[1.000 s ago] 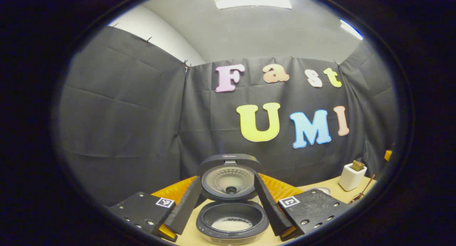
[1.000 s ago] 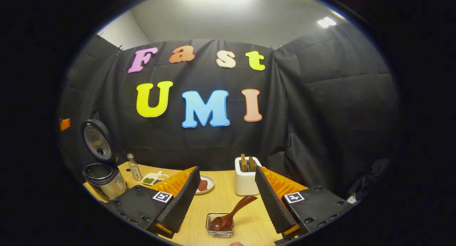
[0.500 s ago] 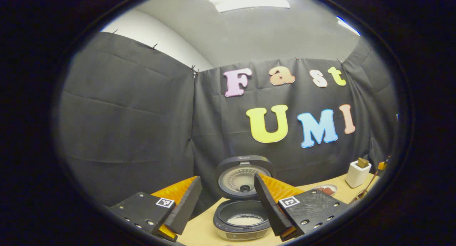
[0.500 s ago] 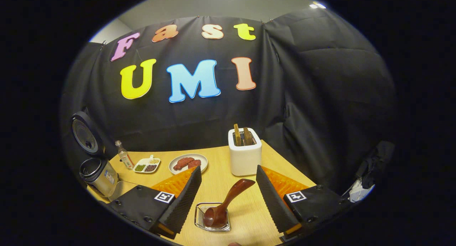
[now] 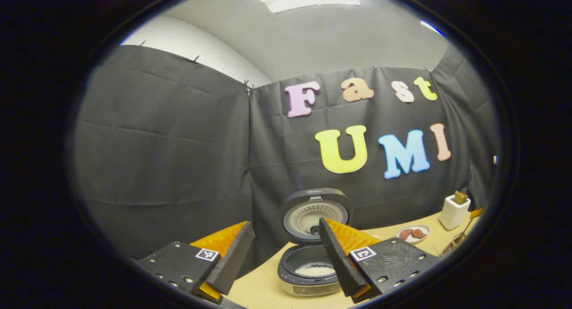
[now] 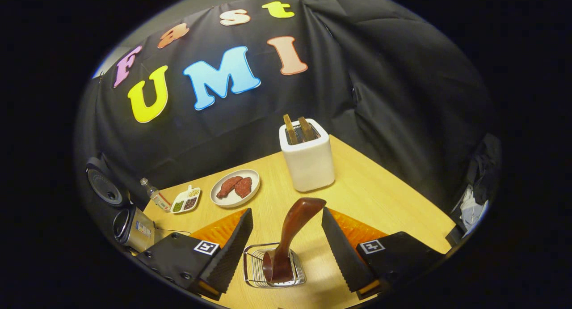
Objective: Close the left gripper, press the button to open the rice cooker; take a wooden spoon from the chopstick holder with the right hand, scoop a spoonful of rice and pour it into the rice cooker, then put the wooden spoon back into the chopstick holder.
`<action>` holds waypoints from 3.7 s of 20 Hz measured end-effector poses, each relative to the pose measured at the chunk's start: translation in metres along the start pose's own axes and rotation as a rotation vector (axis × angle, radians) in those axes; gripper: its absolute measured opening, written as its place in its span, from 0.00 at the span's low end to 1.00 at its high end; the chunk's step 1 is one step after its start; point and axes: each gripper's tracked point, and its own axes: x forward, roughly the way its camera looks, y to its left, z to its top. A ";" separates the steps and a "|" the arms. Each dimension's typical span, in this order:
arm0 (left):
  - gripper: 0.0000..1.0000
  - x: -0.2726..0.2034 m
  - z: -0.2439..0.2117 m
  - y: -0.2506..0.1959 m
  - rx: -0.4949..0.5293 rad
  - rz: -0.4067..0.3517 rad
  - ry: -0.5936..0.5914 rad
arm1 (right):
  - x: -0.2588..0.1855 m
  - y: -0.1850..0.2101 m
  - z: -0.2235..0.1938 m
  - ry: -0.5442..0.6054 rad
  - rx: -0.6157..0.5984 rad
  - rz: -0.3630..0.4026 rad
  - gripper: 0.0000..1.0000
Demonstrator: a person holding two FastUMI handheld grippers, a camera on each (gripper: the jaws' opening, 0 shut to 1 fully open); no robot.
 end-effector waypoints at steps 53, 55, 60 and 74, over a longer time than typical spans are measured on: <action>0.88 0.062 -0.042 0.069 -0.041 -0.012 0.047 | -0.048 0.226 0.003 -0.186 -0.290 0.207 0.13; 0.88 0.068 -0.044 0.074 -0.039 -0.013 0.047 | -0.044 0.234 -0.010 -0.176 -0.334 0.201 0.13; 0.88 0.084 -0.056 0.085 -0.047 -0.006 0.056 | -0.032 0.251 -0.044 -0.166 -0.475 0.169 0.13; 0.88 0.100 -0.073 0.112 -0.034 0.027 0.077 | 0.006 0.263 -0.111 -0.180 -0.810 0.057 0.13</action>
